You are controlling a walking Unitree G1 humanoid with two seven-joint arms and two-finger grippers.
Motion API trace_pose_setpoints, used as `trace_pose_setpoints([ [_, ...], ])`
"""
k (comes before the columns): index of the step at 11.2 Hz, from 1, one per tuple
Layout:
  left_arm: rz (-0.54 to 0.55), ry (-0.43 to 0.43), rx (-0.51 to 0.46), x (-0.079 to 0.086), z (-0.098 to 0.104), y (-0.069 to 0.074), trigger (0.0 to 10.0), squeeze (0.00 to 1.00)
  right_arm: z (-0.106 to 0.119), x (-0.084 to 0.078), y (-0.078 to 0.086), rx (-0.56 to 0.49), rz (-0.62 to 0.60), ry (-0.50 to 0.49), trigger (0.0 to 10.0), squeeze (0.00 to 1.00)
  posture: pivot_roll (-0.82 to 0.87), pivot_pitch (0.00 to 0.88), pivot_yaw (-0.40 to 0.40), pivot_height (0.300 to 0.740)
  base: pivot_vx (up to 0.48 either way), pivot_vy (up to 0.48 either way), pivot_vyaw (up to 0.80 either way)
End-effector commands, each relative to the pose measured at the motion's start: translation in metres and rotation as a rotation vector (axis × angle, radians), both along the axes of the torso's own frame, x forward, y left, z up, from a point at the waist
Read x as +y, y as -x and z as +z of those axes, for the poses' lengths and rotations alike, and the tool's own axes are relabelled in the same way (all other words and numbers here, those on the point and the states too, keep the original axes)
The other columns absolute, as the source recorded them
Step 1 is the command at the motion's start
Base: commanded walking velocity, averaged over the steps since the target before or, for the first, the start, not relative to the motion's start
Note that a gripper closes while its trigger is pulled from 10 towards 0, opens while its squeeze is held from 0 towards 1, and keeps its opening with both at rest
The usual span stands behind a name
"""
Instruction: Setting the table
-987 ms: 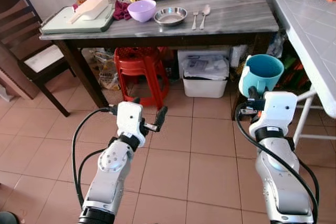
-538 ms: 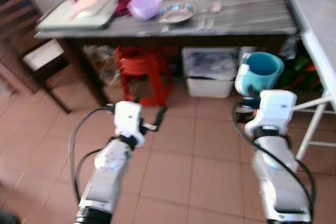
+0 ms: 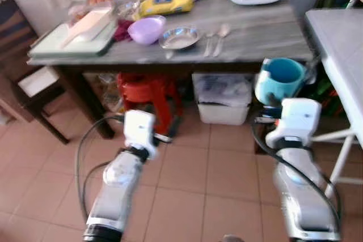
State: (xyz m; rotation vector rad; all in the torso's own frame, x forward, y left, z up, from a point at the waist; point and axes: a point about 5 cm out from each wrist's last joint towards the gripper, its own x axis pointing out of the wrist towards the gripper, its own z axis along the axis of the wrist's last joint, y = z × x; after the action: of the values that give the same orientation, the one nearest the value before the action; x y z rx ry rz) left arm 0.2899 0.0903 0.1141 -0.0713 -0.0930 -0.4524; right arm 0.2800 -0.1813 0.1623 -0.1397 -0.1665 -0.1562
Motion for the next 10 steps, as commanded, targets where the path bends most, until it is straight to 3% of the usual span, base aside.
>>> trace_pose_setpoints([
  [1, 0.031, -0.014, -0.008, 0.012, 0.002, -0.002, 10.0, 0.00, 0.007, 0.008, -0.001, -0.036, 0.022, -0.014, 10.0, 0.00, -0.11, 0.092, 0.123, 0.740, 0.446, 0.000, 0.00],
  [4, 0.027, -0.002, -0.022, 0.009, 0.007, -0.003, 10.0, 0.00, 0.012, 0.008, -0.002, -0.051, 0.024, 0.000, 10.0, 0.00, -0.11, 0.089, 0.119, 0.740, 0.444, 0.000, 0.00],
  [8, 0.026, 0.004, -0.026, 0.008, 0.008, -0.003, 10.0, 0.00, 0.014, 0.008, -0.003, -0.056, 0.026, 0.003, 10.0, 0.00, -0.11, 0.092, 0.118, 0.740, 0.446, 0.000, 0.47],
  [10, 0.027, 0.010, -0.033, 0.008, 0.011, -0.003, 10.0, 0.00, 0.018, 0.010, -0.002, -0.071, 0.029, 0.007, 10.0, 0.00, -0.12, 0.094, 0.118, 0.740, 0.446, 0.000, 0.00],
])
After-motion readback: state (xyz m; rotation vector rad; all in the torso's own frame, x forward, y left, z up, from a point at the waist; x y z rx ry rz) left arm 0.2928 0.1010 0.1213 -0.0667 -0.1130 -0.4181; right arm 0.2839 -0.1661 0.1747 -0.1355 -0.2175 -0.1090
